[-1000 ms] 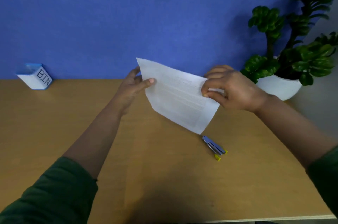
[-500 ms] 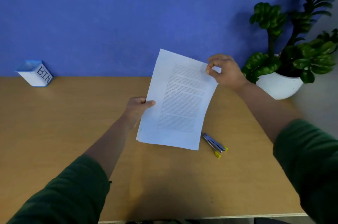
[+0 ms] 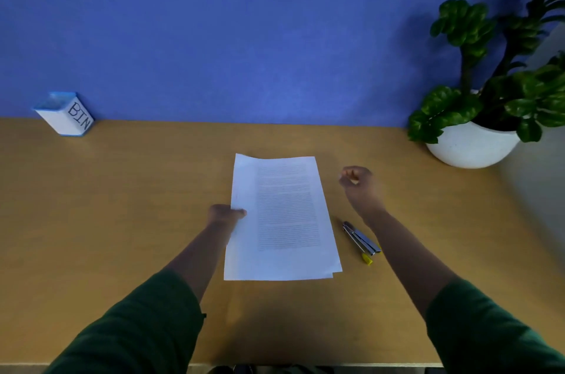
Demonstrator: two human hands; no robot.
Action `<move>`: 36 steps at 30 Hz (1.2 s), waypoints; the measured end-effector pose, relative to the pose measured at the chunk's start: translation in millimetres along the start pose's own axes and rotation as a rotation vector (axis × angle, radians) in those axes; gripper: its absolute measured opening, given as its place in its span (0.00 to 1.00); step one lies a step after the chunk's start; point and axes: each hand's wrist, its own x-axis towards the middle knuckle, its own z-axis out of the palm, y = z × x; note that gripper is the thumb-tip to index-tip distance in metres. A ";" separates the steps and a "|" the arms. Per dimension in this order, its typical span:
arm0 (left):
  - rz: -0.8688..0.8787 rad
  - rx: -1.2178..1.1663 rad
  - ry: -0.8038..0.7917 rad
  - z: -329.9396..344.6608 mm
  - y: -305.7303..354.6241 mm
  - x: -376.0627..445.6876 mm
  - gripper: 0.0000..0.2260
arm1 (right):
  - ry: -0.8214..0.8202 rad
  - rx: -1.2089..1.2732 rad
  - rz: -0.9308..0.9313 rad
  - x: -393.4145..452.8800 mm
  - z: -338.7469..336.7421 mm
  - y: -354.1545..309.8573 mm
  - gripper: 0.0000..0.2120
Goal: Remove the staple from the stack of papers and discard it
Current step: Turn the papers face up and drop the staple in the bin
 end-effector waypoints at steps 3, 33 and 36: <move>0.001 0.032 0.021 4.9 -4.7 -0.3 0.16 | -0.041 0.000 0.034 -3.5 3.5 5.2 0.05; 0.301 0.492 0.323 8.2 -8.2 -6.8 0.10 | -0.218 -0.027 0.120 26.5 35.6 -23.1 0.11; 0.311 0.495 0.323 8.9 -8.6 -5.5 0.11 | -0.236 -0.055 0.103 27.2 39.0 -29.2 0.11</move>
